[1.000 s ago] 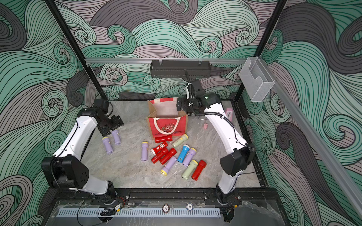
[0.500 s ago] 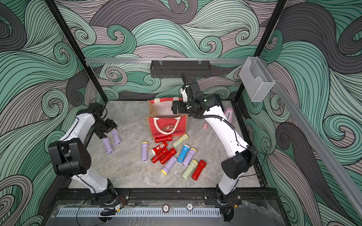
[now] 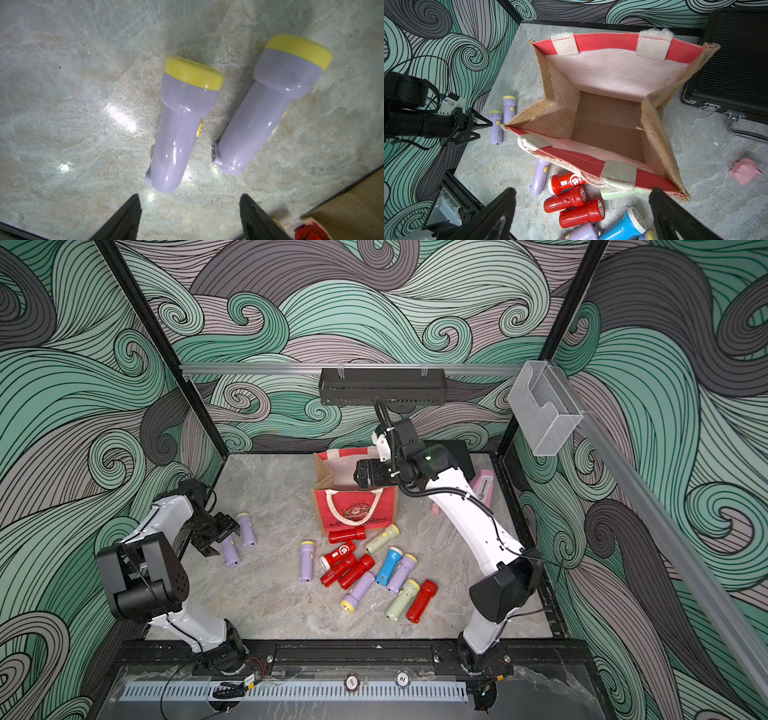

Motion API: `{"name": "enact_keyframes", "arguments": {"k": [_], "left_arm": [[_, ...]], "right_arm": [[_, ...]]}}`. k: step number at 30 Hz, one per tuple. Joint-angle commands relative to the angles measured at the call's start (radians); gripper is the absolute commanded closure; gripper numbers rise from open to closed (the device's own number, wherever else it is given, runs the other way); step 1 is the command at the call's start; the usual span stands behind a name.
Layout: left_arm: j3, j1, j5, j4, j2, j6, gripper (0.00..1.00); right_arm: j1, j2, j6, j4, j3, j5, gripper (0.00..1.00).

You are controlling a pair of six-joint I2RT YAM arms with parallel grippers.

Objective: Put the flashlights into the tote bags
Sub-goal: Pick up the flashlight from the center of the board.

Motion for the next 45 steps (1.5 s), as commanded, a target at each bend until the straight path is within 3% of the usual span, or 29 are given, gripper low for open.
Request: {"name": "enact_keyframes", "arguments": {"k": [1,27,36,45], "left_arm": [[-0.017,0.025,0.008,0.039,0.012,0.032,0.24],[-0.018,0.04,0.031,0.149,0.175,0.067,0.41],[-0.064,0.038,0.003,0.172,0.177,0.07,0.58],[-0.093,0.039,-0.017,0.177,0.139,0.077,0.65]], "right_arm": [[0.002,-0.025,-0.006,0.025,-0.011,-0.012,0.01],[0.003,-0.048,0.039,0.027,-0.023,0.057,0.0],[-0.003,-0.068,0.042,0.027,-0.034,0.097,0.01],[-0.015,-0.079,0.053,0.034,-0.05,0.105,0.0]]}}
